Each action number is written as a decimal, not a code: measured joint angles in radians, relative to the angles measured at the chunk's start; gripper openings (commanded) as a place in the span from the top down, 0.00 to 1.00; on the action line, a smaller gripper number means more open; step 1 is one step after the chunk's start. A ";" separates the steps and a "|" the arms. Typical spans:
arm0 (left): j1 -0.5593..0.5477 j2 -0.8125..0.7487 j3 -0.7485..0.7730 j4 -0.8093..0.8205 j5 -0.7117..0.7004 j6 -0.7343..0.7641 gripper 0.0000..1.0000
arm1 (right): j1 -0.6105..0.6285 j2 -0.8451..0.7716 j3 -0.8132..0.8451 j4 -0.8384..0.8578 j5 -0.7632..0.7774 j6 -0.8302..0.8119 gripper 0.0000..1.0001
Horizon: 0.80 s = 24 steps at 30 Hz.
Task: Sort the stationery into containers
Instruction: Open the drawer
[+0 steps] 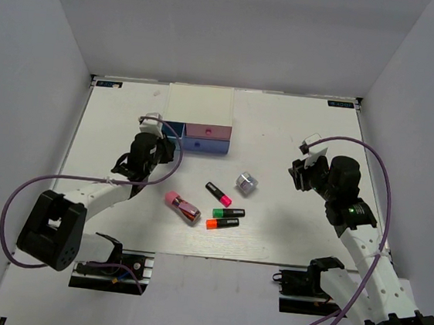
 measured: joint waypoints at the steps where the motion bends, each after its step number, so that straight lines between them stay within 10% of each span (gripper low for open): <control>1: 0.000 -0.012 -0.012 0.002 0.004 0.000 1.00 | 0.000 0.000 0.000 0.000 0.000 0.000 0.55; 9: 0.000 -0.066 -0.063 0.012 0.034 -0.009 0.93 | 0.001 -0.001 0.000 0.000 0.000 0.000 0.55; 15: 0.000 -0.086 -0.084 0.013 0.050 -0.010 0.32 | 0.001 -0.001 0.000 0.000 -0.001 0.000 0.50; 24: -0.007 -0.148 -0.108 -0.079 0.067 -0.042 0.18 | 0.006 -0.001 0.000 0.000 -0.004 -0.001 0.49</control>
